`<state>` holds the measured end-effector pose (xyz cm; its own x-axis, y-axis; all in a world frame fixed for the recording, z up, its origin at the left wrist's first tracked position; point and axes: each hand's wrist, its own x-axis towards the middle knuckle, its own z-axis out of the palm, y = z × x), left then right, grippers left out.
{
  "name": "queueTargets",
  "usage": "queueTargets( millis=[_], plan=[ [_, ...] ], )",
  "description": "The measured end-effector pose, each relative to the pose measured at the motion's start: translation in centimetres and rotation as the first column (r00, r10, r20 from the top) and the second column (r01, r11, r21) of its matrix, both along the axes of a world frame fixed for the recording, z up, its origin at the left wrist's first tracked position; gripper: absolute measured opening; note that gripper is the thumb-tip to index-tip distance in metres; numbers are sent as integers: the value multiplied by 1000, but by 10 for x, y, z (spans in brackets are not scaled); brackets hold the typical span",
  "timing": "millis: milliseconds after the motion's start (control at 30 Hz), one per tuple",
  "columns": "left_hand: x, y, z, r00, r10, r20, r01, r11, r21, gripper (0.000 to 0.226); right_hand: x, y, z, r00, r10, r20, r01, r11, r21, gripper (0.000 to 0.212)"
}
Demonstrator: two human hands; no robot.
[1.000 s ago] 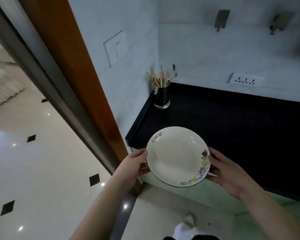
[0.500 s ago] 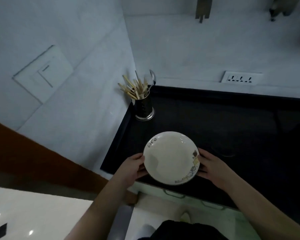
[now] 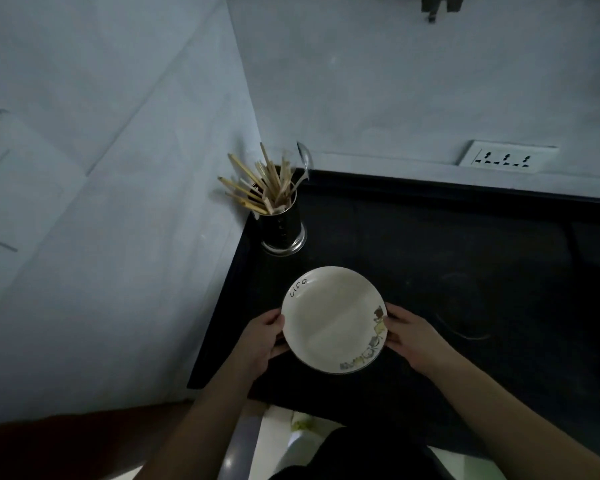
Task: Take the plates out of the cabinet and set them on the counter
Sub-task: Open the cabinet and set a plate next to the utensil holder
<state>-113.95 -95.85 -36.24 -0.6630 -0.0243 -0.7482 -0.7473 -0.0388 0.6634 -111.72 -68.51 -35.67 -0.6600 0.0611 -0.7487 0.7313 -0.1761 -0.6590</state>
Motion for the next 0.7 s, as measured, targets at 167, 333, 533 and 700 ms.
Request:
queueTargets(
  millis=[167,333,533,700],
  plan=[
    [-19,-7,-11,999,-44,-19,44,999,-21,28,-16,-7,-7,998,-43,54,40,998,49,39],
    [-29,-16,-20,999,-50,-11,50,999,-22,27,-19,-15,-17,995,-52,84,47,997,55,29],
    [-33,-18,-25,998,-63,-12,62,998,-29,27,-19,-17,-25,986,-80,145,73,996,58,28],
    [-34,-16,-30,998,-61,-19,60,997,-40,27,-19,-15,-29,985,-73,153,64,996,65,28]
  ],
)
